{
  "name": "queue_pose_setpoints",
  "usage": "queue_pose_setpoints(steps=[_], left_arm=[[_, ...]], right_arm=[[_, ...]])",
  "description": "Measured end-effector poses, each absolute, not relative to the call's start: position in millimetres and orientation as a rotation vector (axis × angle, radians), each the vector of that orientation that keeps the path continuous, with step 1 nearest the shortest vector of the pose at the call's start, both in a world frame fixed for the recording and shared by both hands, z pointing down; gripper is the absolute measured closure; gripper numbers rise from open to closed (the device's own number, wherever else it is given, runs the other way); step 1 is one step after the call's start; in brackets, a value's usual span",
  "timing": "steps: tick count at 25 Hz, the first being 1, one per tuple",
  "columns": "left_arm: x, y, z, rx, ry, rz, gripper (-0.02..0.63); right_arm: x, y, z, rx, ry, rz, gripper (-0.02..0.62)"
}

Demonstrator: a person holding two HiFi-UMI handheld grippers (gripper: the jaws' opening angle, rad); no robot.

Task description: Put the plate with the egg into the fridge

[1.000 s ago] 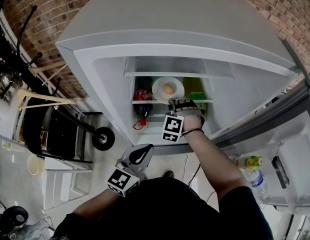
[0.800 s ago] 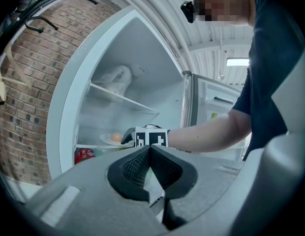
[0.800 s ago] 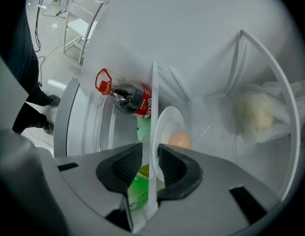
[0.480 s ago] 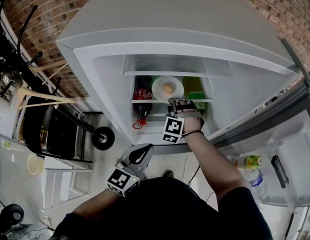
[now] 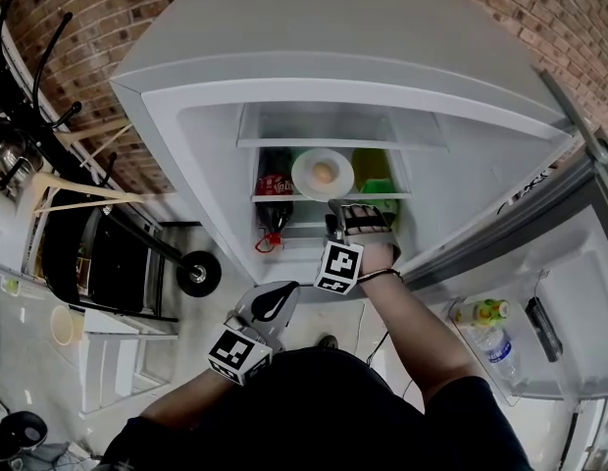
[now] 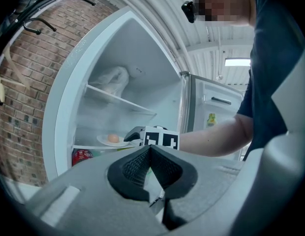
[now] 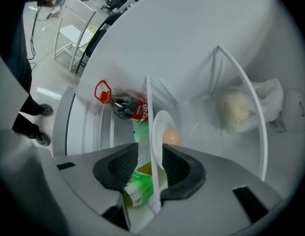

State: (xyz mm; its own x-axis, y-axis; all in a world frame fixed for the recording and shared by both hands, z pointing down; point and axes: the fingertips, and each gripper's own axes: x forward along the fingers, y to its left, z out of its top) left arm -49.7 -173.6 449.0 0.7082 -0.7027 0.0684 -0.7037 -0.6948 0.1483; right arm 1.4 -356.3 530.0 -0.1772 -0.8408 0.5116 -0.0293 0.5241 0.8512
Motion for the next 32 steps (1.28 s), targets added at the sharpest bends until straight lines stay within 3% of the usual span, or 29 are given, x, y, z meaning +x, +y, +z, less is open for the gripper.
queue_pose_setpoints(steps=[13,24,32], left_arm=[[-37,-169,447,2.763,-1.091,0.001,0.601],[-36,-170,443,2.767,-1.083,-0.006,0.601],[-38,-172,441,2.774,-1.084,0.004,0.601]], right_arm=[[5,-299,510,0.856,-1.816,-0.679,0.439],[-7,-241,474,0.963,-2.199,-0.463,0.538],[-17,-210,463,0.975,-2.457,-0.234,0.574]])
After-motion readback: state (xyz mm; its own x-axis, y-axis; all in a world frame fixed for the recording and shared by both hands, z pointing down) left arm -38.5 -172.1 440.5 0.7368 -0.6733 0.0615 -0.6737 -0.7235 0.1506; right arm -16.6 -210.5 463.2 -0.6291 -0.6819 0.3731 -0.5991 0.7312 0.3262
